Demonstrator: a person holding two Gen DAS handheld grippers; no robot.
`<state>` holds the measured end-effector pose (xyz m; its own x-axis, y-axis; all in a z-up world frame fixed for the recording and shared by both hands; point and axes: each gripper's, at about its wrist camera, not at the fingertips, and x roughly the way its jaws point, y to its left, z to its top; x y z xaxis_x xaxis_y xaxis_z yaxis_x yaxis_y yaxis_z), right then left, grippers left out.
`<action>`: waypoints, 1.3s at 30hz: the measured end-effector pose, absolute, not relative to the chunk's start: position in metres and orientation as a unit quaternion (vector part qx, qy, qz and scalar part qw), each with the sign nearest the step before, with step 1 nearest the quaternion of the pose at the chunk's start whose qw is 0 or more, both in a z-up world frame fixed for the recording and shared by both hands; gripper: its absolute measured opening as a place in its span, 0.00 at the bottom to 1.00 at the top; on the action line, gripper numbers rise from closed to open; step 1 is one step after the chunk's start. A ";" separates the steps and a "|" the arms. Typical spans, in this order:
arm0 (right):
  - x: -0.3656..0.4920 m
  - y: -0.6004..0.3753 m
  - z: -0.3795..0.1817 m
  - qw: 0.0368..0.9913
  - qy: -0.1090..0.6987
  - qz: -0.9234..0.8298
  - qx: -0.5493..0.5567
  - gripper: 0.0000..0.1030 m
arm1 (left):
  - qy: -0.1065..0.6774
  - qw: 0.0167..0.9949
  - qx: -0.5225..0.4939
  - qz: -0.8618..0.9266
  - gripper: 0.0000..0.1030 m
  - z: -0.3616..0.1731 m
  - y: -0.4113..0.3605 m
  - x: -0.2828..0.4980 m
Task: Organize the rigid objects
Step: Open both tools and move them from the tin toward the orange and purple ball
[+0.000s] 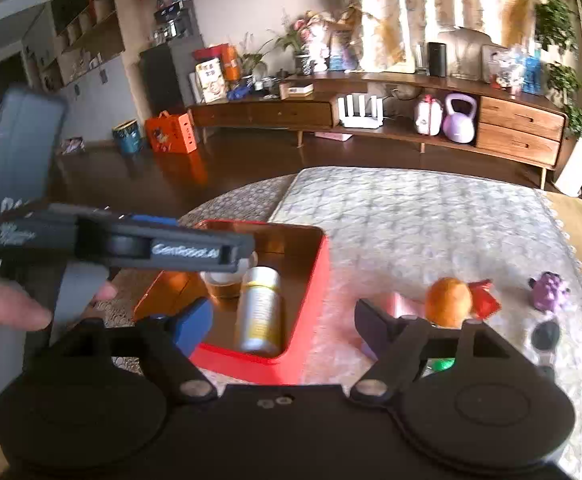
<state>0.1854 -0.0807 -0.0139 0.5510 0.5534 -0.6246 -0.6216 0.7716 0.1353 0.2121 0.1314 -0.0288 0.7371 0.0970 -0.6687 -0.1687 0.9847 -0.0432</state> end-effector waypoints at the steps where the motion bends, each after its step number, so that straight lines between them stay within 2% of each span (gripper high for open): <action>1: 0.186 -0.088 -0.013 0.881 0.335 0.332 -0.046 0.80 | 0.354 0.932 -0.049 0.067 0.81 -0.027 0.126 0.209; 7: 0.189 -0.123 -0.007 0.889 0.333 0.314 -0.027 0.86 | 0.346 0.935 -0.050 0.049 0.82 -0.021 0.102 0.197; 9: 0.189 -0.135 -0.006 0.893 0.328 0.307 -0.026 0.94 | 0.345 0.936 -0.052 0.044 0.82 -0.020 0.092 0.194; 15: 0.190 -0.168 -0.007 0.902 0.321 0.286 -0.021 1.00 | 0.340 0.939 -0.046 0.031 0.83 -0.020 0.066 0.189; 18: 0.196 -0.184 -0.009 0.907 0.321 0.273 -0.017 1.00 | 0.336 0.940 -0.054 0.029 0.84 -0.023 0.056 0.188; 24: 0.211 -0.211 -0.013 0.911 0.326 0.254 -0.006 1.00 | 0.331 0.941 -0.061 0.024 0.91 -0.030 0.035 0.192; 39: 0.294 -0.270 -0.048 0.915 0.348 0.201 -0.015 1.00 | 0.352 0.936 -0.016 -0.005 0.92 -0.063 -0.018 0.250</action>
